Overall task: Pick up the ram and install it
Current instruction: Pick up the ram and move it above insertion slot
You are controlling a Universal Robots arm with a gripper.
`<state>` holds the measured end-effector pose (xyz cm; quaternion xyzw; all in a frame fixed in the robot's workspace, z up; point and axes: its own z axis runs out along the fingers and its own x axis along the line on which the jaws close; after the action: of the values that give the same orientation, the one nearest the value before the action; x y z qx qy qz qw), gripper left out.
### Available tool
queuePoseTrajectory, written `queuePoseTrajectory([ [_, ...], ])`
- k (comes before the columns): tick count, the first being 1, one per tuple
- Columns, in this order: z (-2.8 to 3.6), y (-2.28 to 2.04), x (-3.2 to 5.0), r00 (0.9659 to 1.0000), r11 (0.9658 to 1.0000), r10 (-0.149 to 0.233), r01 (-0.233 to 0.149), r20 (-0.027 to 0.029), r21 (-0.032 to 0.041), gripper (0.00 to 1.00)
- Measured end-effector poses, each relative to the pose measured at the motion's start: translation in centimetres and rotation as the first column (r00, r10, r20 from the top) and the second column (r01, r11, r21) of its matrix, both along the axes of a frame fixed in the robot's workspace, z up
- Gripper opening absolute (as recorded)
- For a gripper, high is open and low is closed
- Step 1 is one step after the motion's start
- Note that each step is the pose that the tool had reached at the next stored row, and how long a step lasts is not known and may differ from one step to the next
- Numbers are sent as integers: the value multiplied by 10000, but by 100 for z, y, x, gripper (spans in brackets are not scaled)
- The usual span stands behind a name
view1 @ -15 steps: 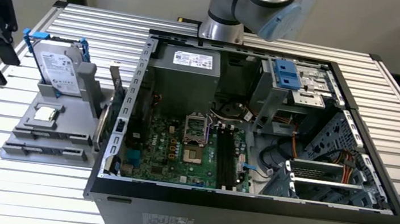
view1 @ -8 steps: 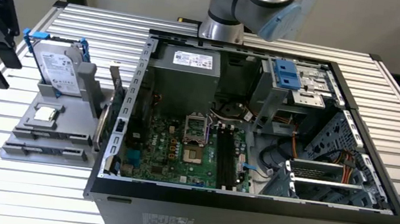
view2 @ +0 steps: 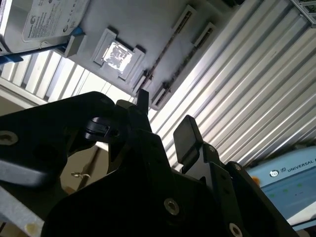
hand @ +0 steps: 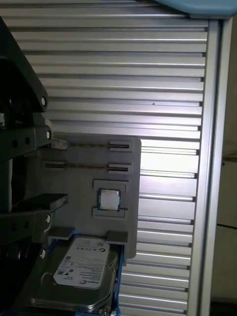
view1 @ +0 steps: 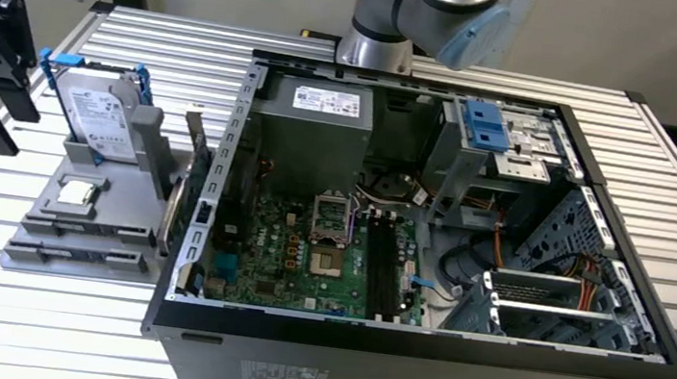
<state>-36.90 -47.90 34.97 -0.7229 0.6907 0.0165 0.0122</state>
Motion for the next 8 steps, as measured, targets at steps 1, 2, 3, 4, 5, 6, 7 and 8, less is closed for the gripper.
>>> queuePoseTrajectory([
  [1, -8, 0, 0, 10000, 10000, -2, 2, 0, 0, 100],
  [2, -16, 0, 0, 10000, 10000, -4, 4, 0, 0, 100],
  [3, -24, 0, 0, 10000, 10000, -6, 6, 0, 0, 100],
  [4, -33, 0, 0, 10000, 10000, -8, 8, 0, 0, 100],
  [5, -42, 0, 0, 10000, 10000, -10, 10, 1, 1, 100],
  [6, -49, 0, 0, 10000, 10000, -11, 11, 1, 0, 100],
  [7, -57, 0, 0, 10000, 10000, -13, 13, 0, 1, 100],
  [8, -65, 0, 0, 10000, 10000, -14, 14, 0, 0, 100],
])
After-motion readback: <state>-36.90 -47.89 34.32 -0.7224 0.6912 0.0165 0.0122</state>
